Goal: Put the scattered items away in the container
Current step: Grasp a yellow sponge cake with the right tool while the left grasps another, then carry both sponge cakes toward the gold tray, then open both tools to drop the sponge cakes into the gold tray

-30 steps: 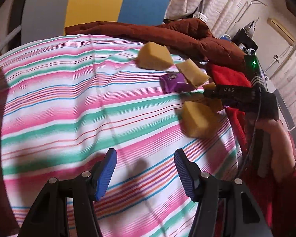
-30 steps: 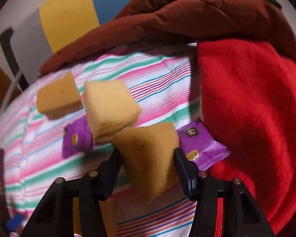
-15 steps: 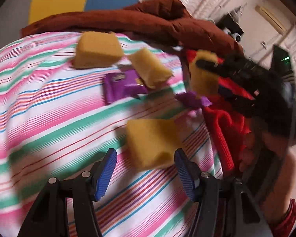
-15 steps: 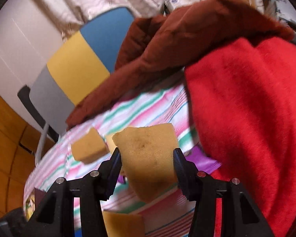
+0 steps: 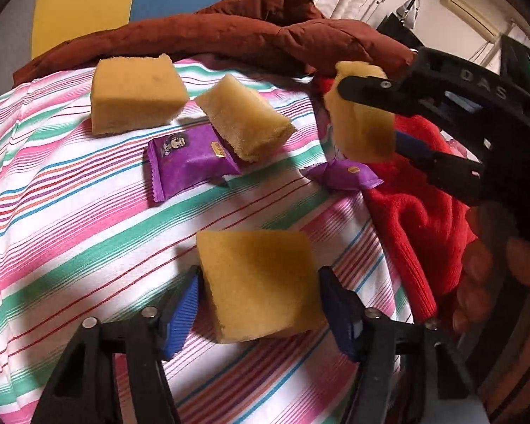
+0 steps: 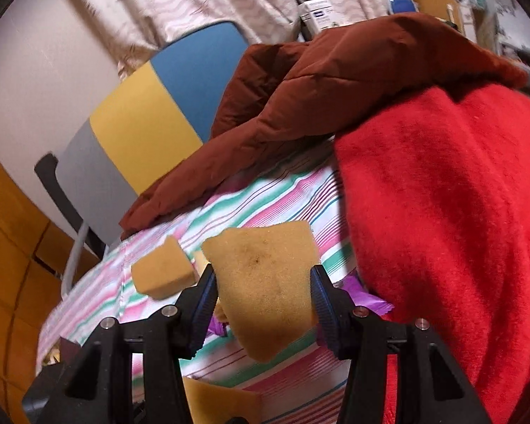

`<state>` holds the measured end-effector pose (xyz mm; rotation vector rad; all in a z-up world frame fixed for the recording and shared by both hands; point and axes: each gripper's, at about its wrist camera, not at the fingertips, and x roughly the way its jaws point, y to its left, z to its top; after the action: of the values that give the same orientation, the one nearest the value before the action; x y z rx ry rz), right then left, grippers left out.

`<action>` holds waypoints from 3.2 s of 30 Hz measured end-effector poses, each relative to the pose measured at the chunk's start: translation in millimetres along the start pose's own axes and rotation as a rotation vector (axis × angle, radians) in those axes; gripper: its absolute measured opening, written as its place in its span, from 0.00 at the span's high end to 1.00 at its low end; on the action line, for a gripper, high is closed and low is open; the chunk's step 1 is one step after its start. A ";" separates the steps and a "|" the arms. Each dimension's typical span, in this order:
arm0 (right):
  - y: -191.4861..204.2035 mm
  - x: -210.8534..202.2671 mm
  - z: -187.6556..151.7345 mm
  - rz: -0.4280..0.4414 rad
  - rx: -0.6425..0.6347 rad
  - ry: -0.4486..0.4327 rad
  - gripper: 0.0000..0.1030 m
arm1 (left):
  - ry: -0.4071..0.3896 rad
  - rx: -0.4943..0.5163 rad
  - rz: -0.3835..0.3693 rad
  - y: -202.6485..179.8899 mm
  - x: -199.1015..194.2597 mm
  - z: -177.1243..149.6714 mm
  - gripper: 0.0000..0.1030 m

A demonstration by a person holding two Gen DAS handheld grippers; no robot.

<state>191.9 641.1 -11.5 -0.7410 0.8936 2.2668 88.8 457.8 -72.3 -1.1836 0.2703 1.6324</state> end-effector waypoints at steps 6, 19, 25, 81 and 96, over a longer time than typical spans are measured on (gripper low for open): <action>6.8 5.3 -6.4 -0.004 -0.047 0.019 0.49 | -0.041 -0.055 -0.029 14.7 -11.6 -10.9 0.51; 45.8 5.7 -16.8 -0.101 -0.271 0.002 0.49 | -0.141 -0.124 0.043 45.5 -54.6 -41.2 0.52; 53.2 6.0 -20.1 -0.115 -0.312 0.003 0.49 | -0.161 -0.155 0.047 54.1 -63.3 -52.2 0.52; 208.3 -27.5 -107.3 0.169 -0.695 0.036 0.49 | -0.501 -0.291 0.297 160.8 -270.7 -159.3 0.51; 323.7 -44.2 -217.2 0.493 -0.729 0.227 0.48 | -0.539 -0.484 0.380 234.3 -318.0 -223.8 0.51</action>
<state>60.0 272.6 15.4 -1.2088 0.3304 3.0414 5.4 15.3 -13.9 -1.0196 -0.2784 2.3713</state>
